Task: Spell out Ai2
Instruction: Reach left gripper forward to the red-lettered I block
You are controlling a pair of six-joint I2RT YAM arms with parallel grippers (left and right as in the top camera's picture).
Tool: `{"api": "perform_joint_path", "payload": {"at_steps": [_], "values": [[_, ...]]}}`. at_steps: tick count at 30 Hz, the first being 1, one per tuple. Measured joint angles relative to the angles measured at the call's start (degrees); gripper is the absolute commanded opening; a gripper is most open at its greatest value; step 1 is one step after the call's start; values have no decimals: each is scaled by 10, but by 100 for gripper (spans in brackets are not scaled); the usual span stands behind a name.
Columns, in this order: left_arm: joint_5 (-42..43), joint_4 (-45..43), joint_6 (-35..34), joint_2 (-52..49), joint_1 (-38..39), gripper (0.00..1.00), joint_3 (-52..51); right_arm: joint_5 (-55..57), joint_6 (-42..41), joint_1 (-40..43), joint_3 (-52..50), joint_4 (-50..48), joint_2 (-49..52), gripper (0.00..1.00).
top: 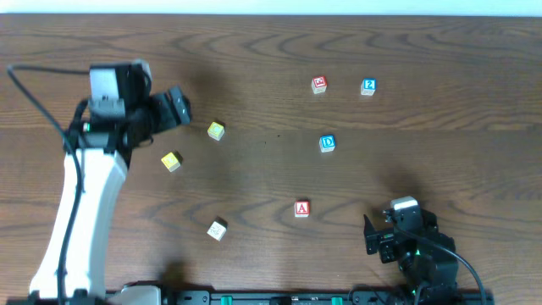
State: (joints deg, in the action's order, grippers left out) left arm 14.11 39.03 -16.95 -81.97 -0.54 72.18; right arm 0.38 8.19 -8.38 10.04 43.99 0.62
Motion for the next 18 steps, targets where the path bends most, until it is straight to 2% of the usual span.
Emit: {"api": "perform_joint_path", "payload": {"at_steps": [5, 18], "values": [[-13, 27, -10, -58, 2, 95, 69, 0, 0, 0, 0, 0, 0, 99], [-3, 12, -13, -67, 2, 95, 70, 0, 0, 0, 0, 0, 0, 99]]}}
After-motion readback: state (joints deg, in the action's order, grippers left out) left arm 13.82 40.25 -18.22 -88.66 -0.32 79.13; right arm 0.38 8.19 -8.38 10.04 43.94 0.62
